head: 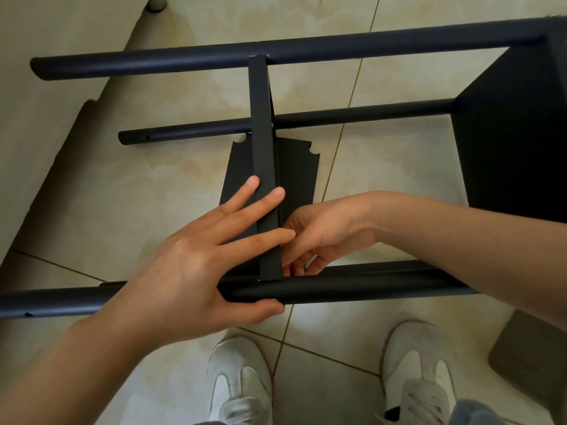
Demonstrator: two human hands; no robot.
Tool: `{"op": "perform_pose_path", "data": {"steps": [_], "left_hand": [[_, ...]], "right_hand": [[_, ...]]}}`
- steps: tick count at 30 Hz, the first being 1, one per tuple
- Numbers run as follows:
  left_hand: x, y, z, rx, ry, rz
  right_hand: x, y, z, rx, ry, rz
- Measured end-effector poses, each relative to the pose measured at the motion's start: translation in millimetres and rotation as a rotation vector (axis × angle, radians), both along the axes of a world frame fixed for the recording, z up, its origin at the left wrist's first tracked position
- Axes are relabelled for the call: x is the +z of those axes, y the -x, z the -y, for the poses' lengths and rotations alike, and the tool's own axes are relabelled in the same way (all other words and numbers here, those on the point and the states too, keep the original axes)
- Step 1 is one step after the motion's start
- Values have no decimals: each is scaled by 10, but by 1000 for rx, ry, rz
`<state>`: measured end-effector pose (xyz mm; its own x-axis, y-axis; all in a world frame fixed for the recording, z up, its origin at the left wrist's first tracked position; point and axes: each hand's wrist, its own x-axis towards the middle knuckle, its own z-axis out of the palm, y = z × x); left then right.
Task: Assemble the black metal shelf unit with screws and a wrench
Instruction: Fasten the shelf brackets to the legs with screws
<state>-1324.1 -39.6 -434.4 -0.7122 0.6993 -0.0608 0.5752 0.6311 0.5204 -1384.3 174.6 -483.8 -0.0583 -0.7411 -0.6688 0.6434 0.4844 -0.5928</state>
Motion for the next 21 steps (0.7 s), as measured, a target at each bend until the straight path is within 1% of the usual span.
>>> {"op": "perform_pose_path", "data": {"steps": [7, 13, 17, 21], "left_hand": [[-3, 4, -6, -1, -7, -2], [-6, 0, 0, 4, -21, 9], [-5, 3, -4, 1, -21, 7], [-7, 5, -6, -3, -11, 0]], "right_hand": [[1, -11, 12, 25, 4, -10], [-5, -37, 31, 32, -3, -73], [16, -11, -18, 11, 19, -39], [11, -15, -10, 24, -15, -53]]}}
